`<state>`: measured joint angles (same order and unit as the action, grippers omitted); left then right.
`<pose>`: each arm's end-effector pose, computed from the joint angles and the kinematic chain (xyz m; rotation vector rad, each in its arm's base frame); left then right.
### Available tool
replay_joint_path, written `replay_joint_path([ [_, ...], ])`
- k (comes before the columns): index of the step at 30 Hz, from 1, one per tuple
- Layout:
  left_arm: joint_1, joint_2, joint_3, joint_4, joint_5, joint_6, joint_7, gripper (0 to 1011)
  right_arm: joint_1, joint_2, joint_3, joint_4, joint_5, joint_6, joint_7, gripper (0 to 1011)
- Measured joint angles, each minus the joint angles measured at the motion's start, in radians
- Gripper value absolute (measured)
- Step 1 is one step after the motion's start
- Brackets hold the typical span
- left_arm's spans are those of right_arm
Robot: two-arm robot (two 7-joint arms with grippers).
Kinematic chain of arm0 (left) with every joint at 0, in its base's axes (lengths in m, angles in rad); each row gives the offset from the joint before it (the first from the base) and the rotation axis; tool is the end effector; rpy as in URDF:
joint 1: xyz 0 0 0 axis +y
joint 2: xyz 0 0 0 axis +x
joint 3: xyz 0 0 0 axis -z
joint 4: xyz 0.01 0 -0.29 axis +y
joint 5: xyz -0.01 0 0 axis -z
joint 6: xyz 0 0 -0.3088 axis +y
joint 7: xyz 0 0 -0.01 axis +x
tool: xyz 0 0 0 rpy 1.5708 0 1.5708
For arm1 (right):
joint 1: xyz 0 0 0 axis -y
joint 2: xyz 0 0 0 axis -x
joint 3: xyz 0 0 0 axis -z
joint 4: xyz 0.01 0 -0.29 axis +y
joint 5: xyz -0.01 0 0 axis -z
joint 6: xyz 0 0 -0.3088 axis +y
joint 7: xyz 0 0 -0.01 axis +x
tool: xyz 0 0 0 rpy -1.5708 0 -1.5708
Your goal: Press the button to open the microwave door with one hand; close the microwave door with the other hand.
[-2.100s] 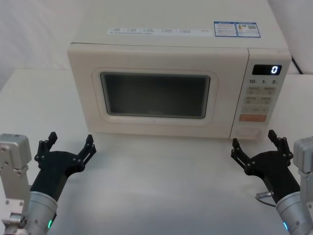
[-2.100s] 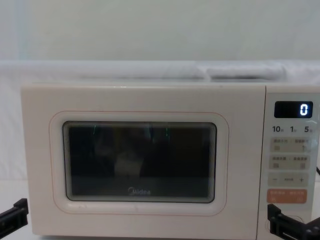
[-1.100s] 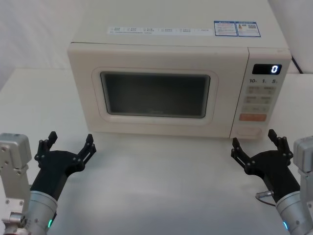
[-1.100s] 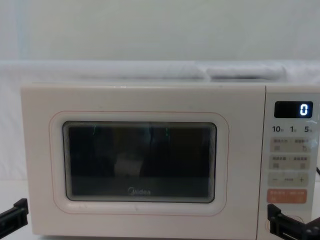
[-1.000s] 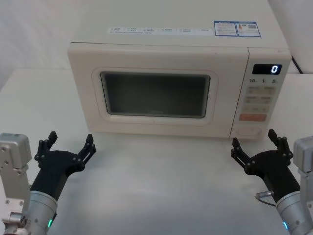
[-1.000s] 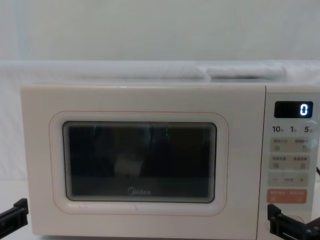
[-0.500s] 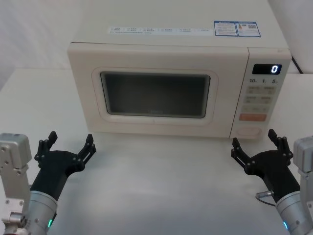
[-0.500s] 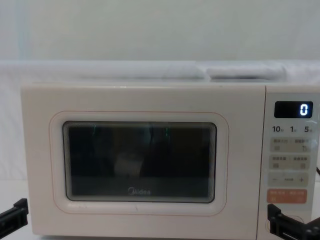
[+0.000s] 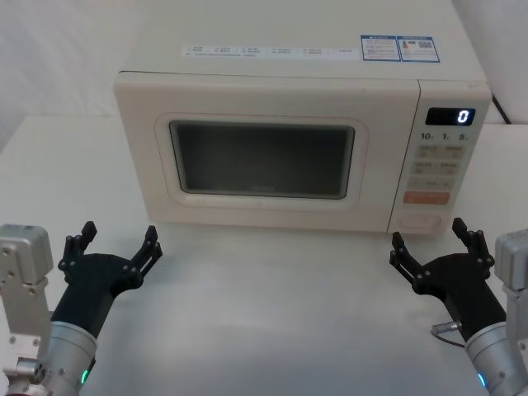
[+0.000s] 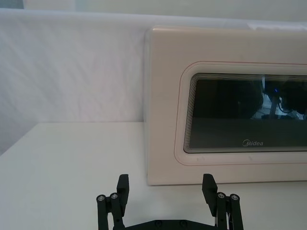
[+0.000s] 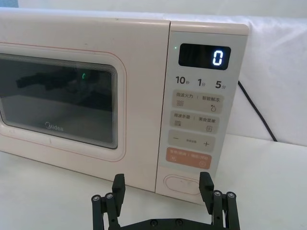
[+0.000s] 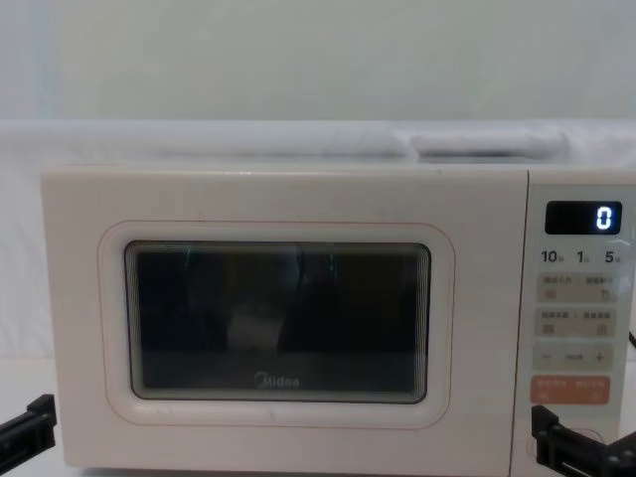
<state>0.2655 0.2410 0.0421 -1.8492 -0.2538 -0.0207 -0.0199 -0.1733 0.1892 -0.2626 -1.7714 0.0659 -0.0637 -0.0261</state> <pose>0.2530 0.0376 -0.2852 -0.0379 0.0141 1.4460 0.2658 0.0383 -0.2976 -0.0031 -0.0888 -1.3018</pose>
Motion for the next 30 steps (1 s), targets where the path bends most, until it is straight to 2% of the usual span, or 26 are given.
replay_joint_path([
  [8, 0.000, 0.000, 0.000, 0.000, 0.000, 0.000, 0.000, 1001, 0.000, 0.000, 0.000, 0.000, 0.000, 0.000, 0.000, 996],
  [12, 0.000, 0.000, 0.000, 0.000, 0.000, 0.000, 0.000, 1001, 0.000, 0.000, 0.000, 0.000, 0.000, 0.000, 0.000, 929],
  [19, 0.000, 0.000, 0.000, 0.000, 0.000, 0.000, 0.000, 1001, 0.000, 0.000, 0.000, 0.000, 0.000, 0.000, 0.000, 739],
  [23, 0.000, 0.000, 0.000, 0.000, 0.000, 0.000, 0.000, 1001, 0.000, 0.000, 0.000, 0.000, 0.000, 0.000, 0.000, 574],
  [24, 0.000, 0.000, 0.000, 0.000, 0.000, 0.000, 0.000, 1001, 0.000, 0.000, 0.000, 0.000, 0.000, 0.000, 0.000, 574],
  [27, 0.000, 0.000, 0.000, 0.000, 0.000, 0.000, 0.000, 1001, 0.000, 0.000, 0.000, 0.000, 0.000, 0.000, 0.000, 483],
  [30, 0.000, 0.000, 0.000, 0.000, 0.000, 0.000, 0.000, 1001, 0.000, 0.000, 0.000, 0.000, 0.000, 0.000, 0.000, 351],
])
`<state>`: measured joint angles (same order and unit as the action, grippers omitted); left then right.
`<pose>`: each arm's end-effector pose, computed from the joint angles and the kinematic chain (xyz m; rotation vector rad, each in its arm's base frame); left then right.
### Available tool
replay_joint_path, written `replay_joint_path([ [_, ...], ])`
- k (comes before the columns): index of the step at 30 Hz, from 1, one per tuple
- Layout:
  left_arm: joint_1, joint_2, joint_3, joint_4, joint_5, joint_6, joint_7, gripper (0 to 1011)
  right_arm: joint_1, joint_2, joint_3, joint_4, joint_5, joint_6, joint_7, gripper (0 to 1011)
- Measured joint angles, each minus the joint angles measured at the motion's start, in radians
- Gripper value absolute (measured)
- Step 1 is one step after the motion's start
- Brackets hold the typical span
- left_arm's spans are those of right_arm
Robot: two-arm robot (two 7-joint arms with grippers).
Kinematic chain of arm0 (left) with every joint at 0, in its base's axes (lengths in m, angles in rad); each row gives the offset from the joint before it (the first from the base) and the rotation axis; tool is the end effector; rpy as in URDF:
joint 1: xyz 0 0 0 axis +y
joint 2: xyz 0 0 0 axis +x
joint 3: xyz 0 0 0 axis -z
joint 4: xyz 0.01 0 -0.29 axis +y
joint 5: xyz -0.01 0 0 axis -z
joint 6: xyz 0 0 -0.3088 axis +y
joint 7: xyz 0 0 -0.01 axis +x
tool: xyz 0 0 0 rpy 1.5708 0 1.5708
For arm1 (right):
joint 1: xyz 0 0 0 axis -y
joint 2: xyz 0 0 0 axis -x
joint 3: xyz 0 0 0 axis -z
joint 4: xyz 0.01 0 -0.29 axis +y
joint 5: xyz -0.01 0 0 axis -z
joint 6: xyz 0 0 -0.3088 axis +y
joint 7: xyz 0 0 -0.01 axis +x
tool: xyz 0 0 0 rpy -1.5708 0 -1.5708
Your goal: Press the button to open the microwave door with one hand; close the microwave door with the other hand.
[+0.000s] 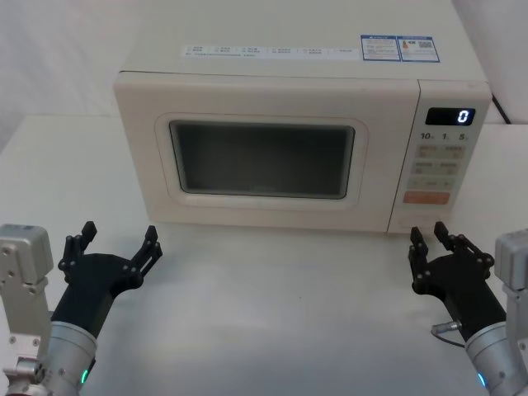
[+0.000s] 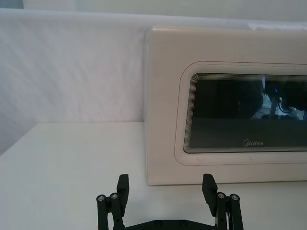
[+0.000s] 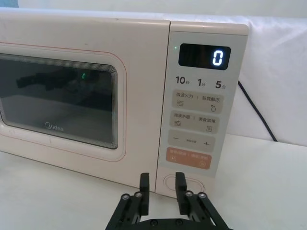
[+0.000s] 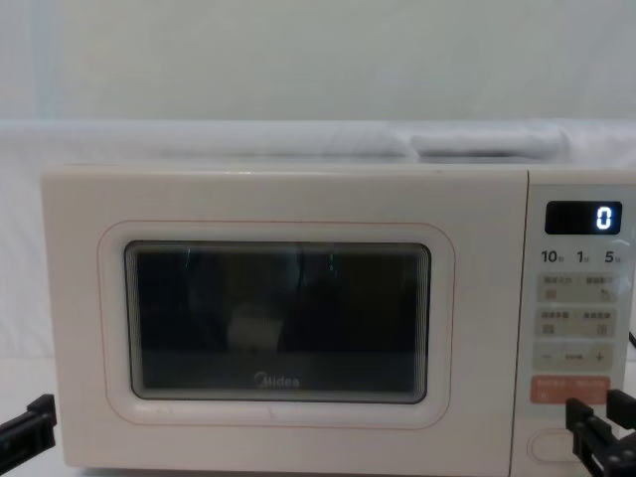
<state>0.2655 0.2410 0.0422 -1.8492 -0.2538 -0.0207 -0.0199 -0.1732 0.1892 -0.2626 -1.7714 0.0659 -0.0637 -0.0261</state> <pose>0.2529 0.0375 -0.2853 -0.0379 0.0141 1.4459 0.2658 0.0383 -0.2975 -0.0030 -0.0889 -1.3018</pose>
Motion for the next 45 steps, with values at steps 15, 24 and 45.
replay_joint_path([
  [15, 0.000, 0.000, 0.000, 0.000, 0.000, 0.000, 0.000, 1001, 0.000, 0.000, 0.000, 0.000, 0.000, 0.000, 0.000, 0],
  [24, 0.000, 0.000, 0.000, 0.000, 0.000, 0.000, 0.000, 1001, 0.000, 0.000, 0.000, 0.000, 0.000, 0.000, 0.000, 0],
  [45, 0.000, 0.000, 0.000, 0.000, 0.000, 0.000, 0.000, 1001, 0.046, -0.056, 0.050, 0.074, 0.014, 0.054, 0.066, 0],
])
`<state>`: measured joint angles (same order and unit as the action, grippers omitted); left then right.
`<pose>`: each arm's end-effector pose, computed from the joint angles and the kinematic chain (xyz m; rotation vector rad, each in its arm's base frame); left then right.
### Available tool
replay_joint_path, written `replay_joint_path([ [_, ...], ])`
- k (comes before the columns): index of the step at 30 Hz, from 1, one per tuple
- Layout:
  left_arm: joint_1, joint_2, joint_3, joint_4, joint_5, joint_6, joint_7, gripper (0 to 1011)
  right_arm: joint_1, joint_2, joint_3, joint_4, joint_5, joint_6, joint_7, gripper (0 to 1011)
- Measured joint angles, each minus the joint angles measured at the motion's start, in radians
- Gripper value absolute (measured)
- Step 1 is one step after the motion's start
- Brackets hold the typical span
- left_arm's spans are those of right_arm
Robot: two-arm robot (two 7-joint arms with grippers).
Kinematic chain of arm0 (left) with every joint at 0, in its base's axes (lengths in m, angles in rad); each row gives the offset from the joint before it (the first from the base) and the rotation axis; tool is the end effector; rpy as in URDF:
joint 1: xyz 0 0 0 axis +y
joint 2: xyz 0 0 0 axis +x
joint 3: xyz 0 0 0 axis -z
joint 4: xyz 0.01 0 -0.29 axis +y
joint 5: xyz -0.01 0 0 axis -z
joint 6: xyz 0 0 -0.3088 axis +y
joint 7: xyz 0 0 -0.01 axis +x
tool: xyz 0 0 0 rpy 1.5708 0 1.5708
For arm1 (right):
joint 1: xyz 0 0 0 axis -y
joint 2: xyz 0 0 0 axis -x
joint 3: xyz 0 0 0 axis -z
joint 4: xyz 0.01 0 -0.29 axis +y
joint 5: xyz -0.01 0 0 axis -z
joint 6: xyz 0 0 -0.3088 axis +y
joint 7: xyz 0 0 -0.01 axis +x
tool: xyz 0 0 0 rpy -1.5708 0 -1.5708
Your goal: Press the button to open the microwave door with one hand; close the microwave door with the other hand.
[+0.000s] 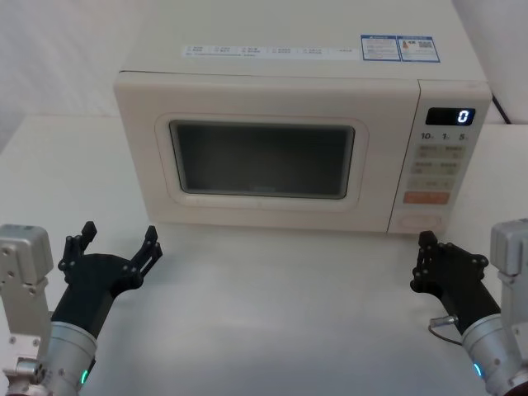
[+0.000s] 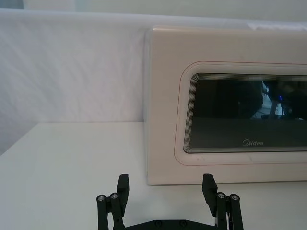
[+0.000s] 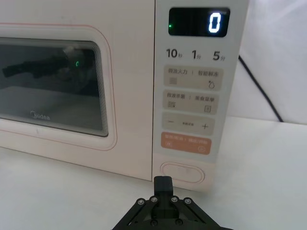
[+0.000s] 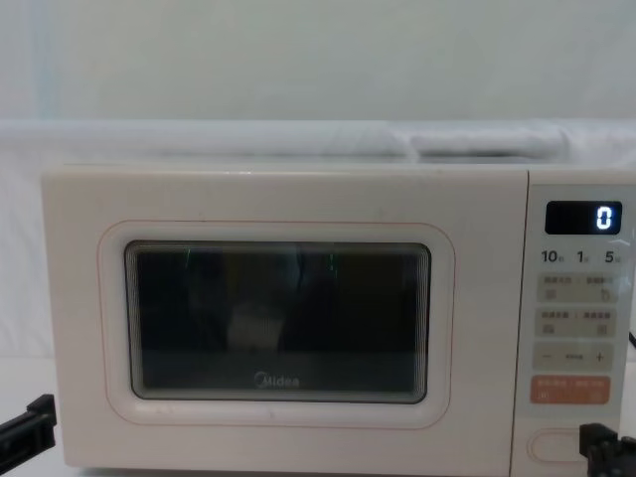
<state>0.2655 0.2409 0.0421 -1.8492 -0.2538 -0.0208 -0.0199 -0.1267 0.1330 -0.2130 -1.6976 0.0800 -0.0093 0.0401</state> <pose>0.2529 0.0375 -0.2853 -0.0381 0.0141 1.4461 0.2839 0.0342 -0.3047 -0.0287 -0.0070 -1.3036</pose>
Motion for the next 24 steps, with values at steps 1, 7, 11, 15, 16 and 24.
replay_joint_path([
  [1, 0.000, 0.000, 0.000, 0.000, 0.000, 0.000, 0.000, 1001, 0.007, -0.005, 0.004, 0.009, 0.003, 0.006, 0.007, 0],
  [7, 0.000, 0.000, 0.000, 0.000, 0.000, 0.000, 0.000, 1001, 0.038, -0.020, 0.017, 0.049, 0.011, 0.028, 0.041, 0],
  [11, 0.000, 0.000, 0.000, 0.000, 0.000, 0.000, 0.000, 1001, 0.055, -0.030, 0.030, 0.072, 0.024, 0.038, 0.059, 0],
  [15, 0.000, 0.000, 0.000, 0.000, 0.000, 0.000, 0.000, 1001, 0.073, -0.040, 0.044, 0.092, 0.047, 0.048, 0.074, 0],
  [16, 0.000, 0.000, 0.000, 0.000, 0.000, 0.000, 0.000, 1001, 0.077, -0.041, 0.047, 0.095, 0.051, 0.051, 0.075, 0],
  [24, 0.000, 0.000, 0.000, 0.000, 0.000, 0.000, 0.000, 1001, 0.110, -0.050, 0.056, 0.135, 0.066, 0.062, 0.081, 0],
])
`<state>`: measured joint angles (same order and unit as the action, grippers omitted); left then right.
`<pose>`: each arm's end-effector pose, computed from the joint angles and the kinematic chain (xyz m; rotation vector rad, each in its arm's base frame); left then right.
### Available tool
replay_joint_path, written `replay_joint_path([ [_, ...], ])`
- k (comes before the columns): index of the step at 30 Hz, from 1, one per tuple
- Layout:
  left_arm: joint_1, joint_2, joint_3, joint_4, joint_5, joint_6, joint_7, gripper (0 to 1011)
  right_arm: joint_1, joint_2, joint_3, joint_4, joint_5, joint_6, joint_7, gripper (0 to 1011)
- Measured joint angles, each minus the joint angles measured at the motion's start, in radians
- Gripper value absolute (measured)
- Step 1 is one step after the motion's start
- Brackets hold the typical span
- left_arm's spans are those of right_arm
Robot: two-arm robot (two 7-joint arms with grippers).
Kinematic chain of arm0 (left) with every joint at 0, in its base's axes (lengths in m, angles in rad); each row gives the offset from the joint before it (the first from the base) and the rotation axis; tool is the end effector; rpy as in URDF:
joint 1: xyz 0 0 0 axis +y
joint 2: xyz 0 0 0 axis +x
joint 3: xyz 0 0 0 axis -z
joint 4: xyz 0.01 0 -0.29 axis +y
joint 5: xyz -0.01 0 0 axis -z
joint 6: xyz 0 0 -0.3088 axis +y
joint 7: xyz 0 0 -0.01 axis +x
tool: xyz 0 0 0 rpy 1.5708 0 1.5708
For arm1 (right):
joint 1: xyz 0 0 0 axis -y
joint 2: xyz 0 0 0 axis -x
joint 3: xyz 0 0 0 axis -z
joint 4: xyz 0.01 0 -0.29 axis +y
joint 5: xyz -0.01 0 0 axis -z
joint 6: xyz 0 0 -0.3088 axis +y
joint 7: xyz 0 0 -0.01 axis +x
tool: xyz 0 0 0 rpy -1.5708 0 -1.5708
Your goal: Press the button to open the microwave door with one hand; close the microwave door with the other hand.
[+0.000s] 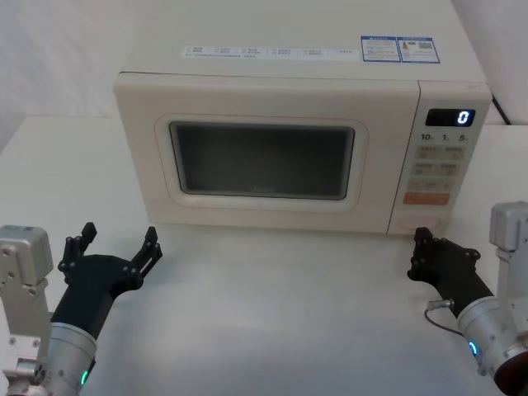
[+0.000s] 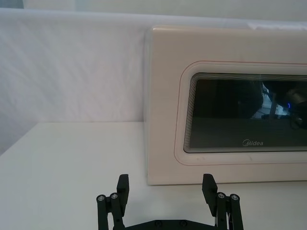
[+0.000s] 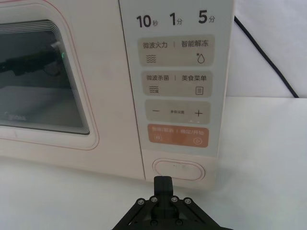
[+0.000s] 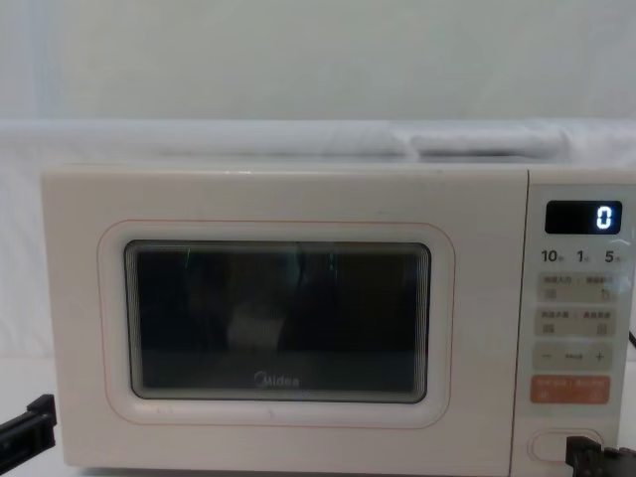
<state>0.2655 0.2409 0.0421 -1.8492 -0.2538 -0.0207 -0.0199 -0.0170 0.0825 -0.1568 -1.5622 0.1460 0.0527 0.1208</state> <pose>0.2530 0.0375 -0.2853 -0.0380 0.0141 1.4461 0.3194 0.0262 -0.3119 -0.0201 0.1196 -1.2924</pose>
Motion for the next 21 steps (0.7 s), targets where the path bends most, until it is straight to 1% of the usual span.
replay_joint_path([
  [21, 0.000, 0.000, 0.000, 0.000, 0.000, 0.000, 0.000, 1001, 0.065, -0.012, 0.004, 0.071, -0.005, -0.004, -0.006, 0],
])
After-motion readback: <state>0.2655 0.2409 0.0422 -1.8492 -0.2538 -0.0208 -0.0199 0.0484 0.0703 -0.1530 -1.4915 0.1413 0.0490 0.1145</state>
